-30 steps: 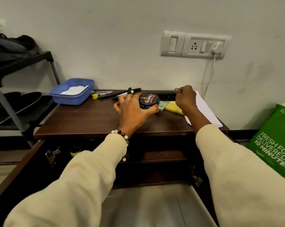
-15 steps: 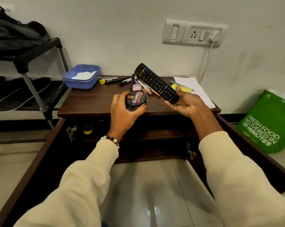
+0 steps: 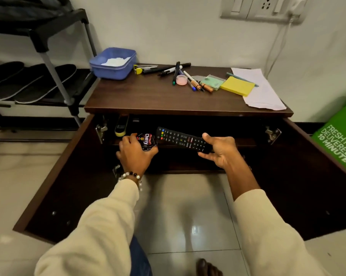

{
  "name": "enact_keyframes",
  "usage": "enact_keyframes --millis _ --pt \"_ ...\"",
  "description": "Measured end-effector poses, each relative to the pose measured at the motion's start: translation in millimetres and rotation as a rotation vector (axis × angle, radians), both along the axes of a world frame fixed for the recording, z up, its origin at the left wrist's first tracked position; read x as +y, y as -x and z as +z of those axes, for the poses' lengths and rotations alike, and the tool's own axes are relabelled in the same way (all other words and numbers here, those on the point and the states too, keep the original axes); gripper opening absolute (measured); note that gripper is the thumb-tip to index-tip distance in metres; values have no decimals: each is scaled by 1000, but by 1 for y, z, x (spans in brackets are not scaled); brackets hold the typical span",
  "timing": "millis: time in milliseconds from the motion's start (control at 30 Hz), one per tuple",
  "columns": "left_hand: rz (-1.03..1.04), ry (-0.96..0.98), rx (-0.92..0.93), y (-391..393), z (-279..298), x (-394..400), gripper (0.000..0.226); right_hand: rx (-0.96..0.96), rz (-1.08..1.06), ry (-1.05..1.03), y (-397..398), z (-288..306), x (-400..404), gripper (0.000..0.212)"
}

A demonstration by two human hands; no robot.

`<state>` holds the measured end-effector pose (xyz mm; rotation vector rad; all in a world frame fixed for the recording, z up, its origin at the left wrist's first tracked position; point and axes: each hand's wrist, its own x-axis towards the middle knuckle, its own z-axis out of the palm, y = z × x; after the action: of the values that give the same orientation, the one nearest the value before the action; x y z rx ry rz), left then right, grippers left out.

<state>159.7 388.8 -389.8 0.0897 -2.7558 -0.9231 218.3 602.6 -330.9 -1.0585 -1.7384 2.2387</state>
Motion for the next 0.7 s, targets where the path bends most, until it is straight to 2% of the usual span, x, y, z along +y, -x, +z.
enact_keyframes --millis 100,167,300,400,600,700 --pt "12 61 -17 14 -5 4 81 50 -214 -214 15 -16 -9 19" --pt "-1 78 -8 26 -6 9 80 97 -287 -425 25 -22 -16 21" --pt "-50 199 7 49 -8 18 70 157 -252 -763 45 -38 -34 32" --pt "-83 307 -5 64 -10 24 59 199 -206 -981 65 -58 -48 33" --pt "-130 516 -134 91 -9 33 47 159 -76 -1143 90 -98 -63 29" --pt "-150 612 -118 98 -11 34 40 93 -37 -1167 99 -108 -63 33"
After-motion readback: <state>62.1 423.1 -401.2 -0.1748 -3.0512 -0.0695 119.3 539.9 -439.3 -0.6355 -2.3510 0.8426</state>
